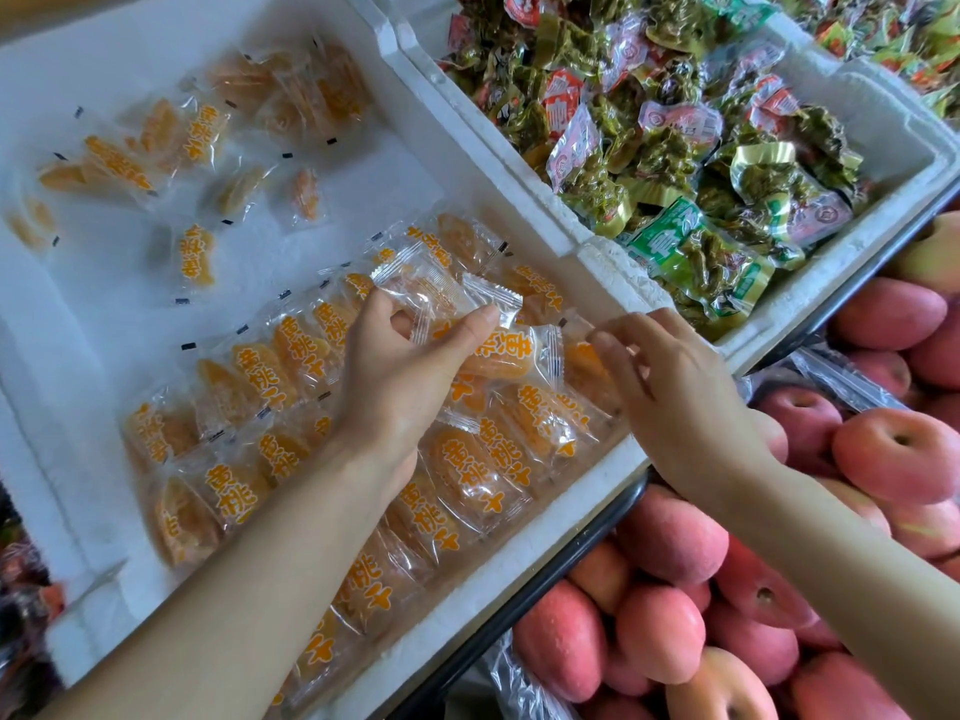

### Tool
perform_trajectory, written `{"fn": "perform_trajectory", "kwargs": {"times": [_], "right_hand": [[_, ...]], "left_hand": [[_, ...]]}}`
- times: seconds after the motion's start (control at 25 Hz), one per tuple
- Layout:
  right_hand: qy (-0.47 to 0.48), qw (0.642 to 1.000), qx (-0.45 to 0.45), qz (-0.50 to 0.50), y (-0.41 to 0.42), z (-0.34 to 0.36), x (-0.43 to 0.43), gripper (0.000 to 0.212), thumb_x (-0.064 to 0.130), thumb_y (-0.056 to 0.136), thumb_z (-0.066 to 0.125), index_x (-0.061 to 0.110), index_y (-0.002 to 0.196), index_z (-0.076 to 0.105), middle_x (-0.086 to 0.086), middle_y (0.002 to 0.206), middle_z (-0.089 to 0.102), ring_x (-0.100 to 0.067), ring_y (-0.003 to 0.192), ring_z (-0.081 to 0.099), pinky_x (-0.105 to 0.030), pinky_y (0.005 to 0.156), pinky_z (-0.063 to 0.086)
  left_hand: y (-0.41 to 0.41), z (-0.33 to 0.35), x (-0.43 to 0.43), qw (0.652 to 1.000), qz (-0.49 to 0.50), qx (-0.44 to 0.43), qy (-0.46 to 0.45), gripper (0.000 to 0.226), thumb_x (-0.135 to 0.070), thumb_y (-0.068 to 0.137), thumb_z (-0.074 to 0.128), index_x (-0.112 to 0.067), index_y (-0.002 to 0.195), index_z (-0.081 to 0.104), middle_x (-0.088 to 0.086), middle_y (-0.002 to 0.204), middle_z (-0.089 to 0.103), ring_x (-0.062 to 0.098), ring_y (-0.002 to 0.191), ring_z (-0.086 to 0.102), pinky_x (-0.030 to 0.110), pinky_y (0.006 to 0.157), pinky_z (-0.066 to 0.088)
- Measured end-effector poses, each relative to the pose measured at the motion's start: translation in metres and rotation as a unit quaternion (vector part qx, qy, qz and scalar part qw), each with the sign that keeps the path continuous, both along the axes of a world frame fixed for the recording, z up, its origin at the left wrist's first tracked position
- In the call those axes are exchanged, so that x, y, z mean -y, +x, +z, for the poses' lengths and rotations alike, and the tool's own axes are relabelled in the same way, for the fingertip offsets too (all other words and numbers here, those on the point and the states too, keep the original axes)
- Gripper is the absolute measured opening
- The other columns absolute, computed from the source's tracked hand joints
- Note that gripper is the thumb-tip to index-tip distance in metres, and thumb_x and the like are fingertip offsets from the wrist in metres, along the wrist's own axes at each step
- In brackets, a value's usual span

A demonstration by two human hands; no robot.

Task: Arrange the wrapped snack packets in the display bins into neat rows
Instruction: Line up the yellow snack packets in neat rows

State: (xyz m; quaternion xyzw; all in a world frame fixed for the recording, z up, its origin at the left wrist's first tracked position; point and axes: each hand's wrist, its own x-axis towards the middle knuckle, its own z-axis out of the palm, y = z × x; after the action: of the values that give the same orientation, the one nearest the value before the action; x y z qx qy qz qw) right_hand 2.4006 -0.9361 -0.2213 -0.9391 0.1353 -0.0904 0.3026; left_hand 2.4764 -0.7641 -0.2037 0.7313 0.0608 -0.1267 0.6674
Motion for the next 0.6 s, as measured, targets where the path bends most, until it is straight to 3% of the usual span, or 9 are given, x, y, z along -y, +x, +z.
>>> {"fn": "perform_trajectory", "kwargs": {"times": [0.12,0.24,0.32,0.4,0.48,0.6], "right_hand": [[0.294,0.955,-0.025,-0.006,0.003,0.017,-0.024,0.044,0.057,0.077,0.049,0.025,0.105,0.058,0.007,0.091,0.063,-0.008,0.079,0.064,-0.029,0.074,0.053],[0.497,0.865,-0.045,-0.054,0.011,0.018,-0.031,0.048,0.025,0.076,0.069,0.009,0.119,0.054,-0.011,0.092,0.067,-0.014,0.07,0.069,-0.025,0.063,0.057],[0.567,0.815,-0.038,-0.111,0.016,0.019,-0.028,0.048,0.014,0.075,0.071,0.006,0.12,0.054,-0.014,0.095,0.067,-0.012,0.068,0.069,-0.02,0.061,0.055],[0.614,0.777,-0.03,-0.135,0.019,0.02,-0.025,0.044,0.012,0.079,0.069,0.004,0.12,0.054,-0.01,0.09,0.068,-0.011,0.066,0.068,-0.018,0.063,0.055],[0.639,0.753,-0.013,-0.158,0.02,0.021,-0.026,0.043,0.011,0.082,0.067,0.003,0.121,0.053,-0.007,0.088,0.066,-0.009,0.062,0.066,-0.018,0.064,0.056],[0.626,0.755,0.001,-0.196,0.021,0.022,-0.027,0.048,0.014,0.08,0.069,0.003,0.122,0.048,-0.014,0.103,0.063,-0.011,0.063,0.068,-0.021,0.065,0.058]], "left_hand": [[-0.006,0.0,0.005,1.0,-0.002,-0.003,0.013,0.086,-0.068,0.037,0.082,-0.025,0.107,0.055,0.011,0.115,0.064,0.039,0.099,0.064,0.068,0.075,0.049],[-0.012,0.0,0.007,1.0,-0.012,-0.017,-0.013,0.072,-0.061,0.056,0.08,-0.018,0.107,0.054,0.015,0.112,0.064,0.039,0.094,0.066,0.062,0.069,0.053],[-0.014,-0.001,0.008,0.997,-0.024,-0.045,-0.05,0.038,-0.045,0.083,0.069,-0.014,0.099,0.054,0.015,0.095,0.063,0.026,0.074,0.068,0.039,0.052,0.055],[-0.02,-0.002,0.009,0.993,-0.04,-0.064,-0.094,0.019,-0.03,0.092,0.06,-0.012,0.094,0.055,0.006,0.078,0.059,0.01,0.059,0.061,0.023,0.046,0.049],[-0.024,-0.004,0.01,0.991,-0.072,-0.057,-0.1,0.03,-0.016,0.085,0.069,-0.006,0.109,0.055,0.004,0.087,0.063,0.007,0.063,0.063,0.02,0.055,0.053],[-0.026,-0.01,0.005,0.995,-0.099,-0.003,-0.034,0.068,-0.009,0.067,0.084,-0.007,0.126,0.05,0.004,0.111,0.066,0.017,0.098,0.067,0.035,0.085,0.056]]}}
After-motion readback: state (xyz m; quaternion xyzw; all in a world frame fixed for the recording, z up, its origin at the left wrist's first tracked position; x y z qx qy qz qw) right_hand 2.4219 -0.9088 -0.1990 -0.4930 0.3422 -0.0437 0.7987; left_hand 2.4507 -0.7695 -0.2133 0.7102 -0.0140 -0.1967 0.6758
